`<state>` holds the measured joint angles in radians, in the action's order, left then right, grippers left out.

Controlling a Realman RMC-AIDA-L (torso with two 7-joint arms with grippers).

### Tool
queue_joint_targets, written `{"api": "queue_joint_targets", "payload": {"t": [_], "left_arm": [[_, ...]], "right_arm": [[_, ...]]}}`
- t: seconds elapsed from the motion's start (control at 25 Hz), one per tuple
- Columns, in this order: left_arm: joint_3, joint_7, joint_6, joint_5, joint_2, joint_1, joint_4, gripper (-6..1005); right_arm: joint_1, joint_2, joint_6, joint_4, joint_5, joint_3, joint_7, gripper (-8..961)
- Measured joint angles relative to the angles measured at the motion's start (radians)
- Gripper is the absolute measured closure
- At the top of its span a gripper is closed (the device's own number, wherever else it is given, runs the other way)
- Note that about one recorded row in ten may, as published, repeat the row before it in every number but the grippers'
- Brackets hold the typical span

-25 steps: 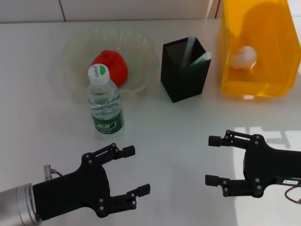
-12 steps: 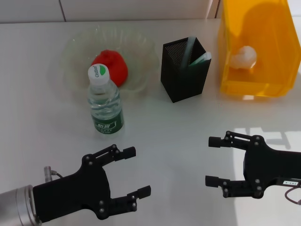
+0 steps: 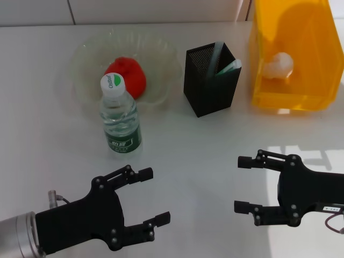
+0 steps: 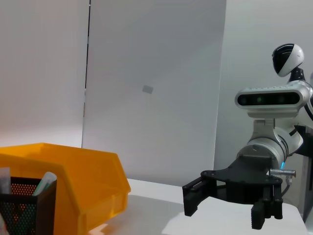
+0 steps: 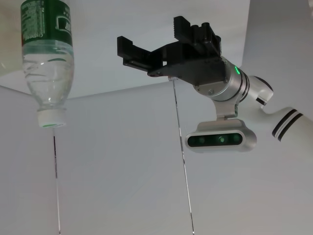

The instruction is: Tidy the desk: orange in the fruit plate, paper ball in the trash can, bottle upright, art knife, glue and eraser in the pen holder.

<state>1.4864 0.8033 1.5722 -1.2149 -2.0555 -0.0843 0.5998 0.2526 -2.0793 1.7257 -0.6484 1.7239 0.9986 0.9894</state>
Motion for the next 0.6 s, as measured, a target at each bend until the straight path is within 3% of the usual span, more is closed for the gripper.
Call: {"api": "queue_joint_targets", "payload": {"t": [0.6], "left_arm": [[-0.001, 0.001, 0.001, 0.002, -0.001, 0.0, -0.001, 180]], "right_arm": [[0.004, -0.002, 0.0, 0.001, 0.0, 0.0, 0.002, 136]]}}
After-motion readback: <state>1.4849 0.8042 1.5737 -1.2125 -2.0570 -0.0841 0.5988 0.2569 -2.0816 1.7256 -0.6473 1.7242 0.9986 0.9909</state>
